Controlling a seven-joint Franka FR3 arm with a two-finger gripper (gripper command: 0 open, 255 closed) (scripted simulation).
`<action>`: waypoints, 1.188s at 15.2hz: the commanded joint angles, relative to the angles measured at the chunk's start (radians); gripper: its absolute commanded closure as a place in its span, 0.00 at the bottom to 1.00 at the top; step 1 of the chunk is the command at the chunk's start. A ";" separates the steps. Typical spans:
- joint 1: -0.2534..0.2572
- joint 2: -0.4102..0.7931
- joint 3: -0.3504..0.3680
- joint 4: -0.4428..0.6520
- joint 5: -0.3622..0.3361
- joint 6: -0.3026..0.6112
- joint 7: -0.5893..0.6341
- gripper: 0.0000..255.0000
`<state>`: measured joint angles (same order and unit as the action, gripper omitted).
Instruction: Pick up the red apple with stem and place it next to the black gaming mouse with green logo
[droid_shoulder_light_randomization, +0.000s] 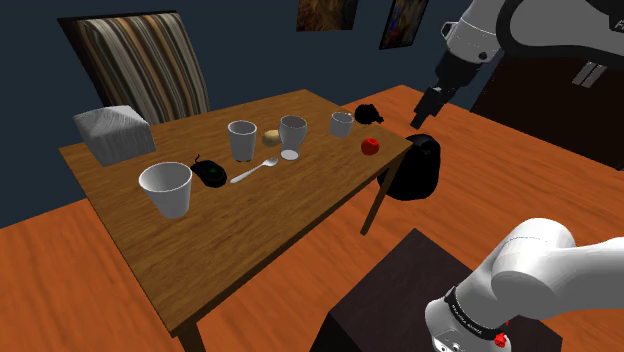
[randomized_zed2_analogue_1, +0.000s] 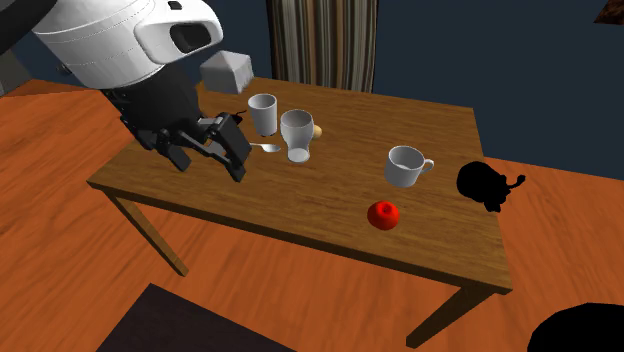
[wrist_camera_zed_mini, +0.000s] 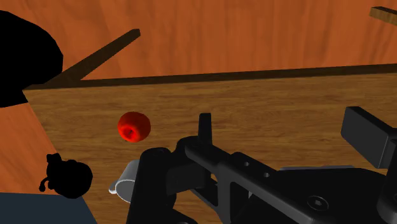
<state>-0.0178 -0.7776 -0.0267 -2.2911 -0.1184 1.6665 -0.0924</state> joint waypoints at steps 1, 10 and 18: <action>0.000 0.000 0.000 0.000 0.000 0.000 0.000 0.00; -0.027 0.243 -0.112 0.005 -0.049 0.225 -0.092 0.00; -0.043 0.510 -0.202 0.095 -0.042 0.392 -0.184 0.00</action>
<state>-0.0580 -0.2986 -0.2164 -2.2081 -0.1627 2.0402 -0.2610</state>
